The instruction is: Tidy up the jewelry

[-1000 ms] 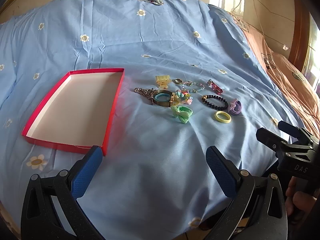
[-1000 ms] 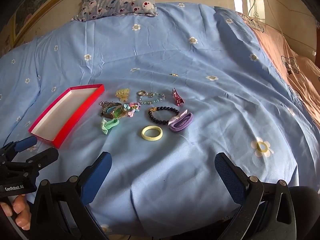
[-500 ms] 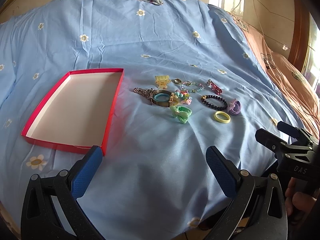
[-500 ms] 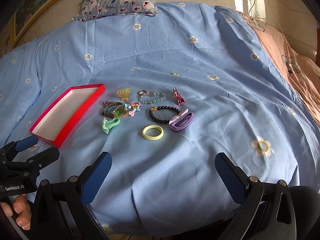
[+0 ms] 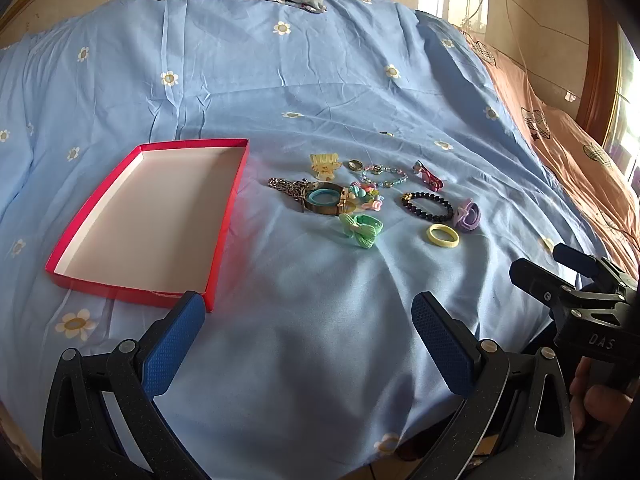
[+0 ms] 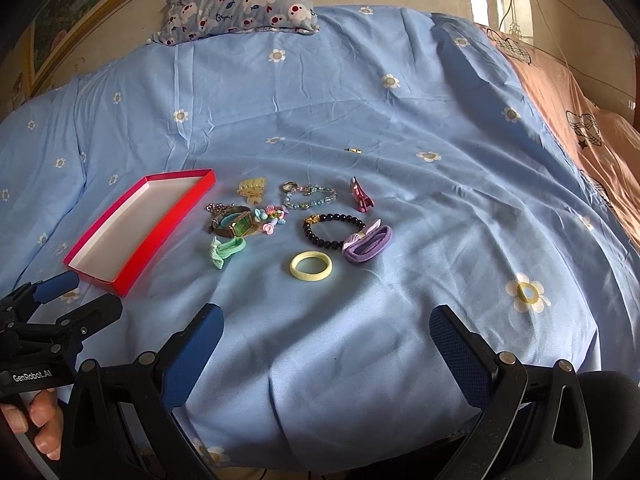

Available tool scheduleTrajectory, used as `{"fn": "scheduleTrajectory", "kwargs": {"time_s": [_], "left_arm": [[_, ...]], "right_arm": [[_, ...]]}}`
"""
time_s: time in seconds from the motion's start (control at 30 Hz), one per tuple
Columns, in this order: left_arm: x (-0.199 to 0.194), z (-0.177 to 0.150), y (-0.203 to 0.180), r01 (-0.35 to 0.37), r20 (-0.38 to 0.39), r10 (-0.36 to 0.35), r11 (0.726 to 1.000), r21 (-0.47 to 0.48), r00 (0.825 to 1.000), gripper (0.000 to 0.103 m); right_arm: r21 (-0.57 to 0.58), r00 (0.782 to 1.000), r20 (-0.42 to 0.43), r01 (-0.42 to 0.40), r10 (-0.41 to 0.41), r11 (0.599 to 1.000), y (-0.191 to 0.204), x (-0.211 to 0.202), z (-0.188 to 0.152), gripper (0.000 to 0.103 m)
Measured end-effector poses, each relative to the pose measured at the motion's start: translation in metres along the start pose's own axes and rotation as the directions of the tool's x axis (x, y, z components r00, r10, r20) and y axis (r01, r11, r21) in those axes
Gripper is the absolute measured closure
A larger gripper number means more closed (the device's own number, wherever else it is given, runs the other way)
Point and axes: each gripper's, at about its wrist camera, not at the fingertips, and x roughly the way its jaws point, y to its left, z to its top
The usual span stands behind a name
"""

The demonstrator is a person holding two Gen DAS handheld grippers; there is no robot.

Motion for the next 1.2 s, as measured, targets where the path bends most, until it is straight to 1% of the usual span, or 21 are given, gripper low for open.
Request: {"fn": "scheduleTrajectory", "kwargs": {"time_s": [0.6,0.8,1.2], "left_arm": [[-0.001,-0.002,-0.001,0.003,-0.004,-0.003,1.0,0.002,1.0,0.0],[0.005,-0.004,-0.002,0.008,-0.024,-0.008,1.0,0.004,1.0,0.0],[0.021,0.008,0.0,0.034,-0.056,-0.034,0.999,0.002,0.998,0.0]], "right_arm": [[0.004,1.0,0.0,-0.025,0.025,1.0,-0.001,0.0,0.001,0.0],[0.011,0.999,-0.004,-0.032,0.032,0.999,-0.004,0.002,0.001,0.0],[0.051,0.999,-0.029,-0.043,0.044,0.998,-0.016,0.014,0.004,0.0]]}}
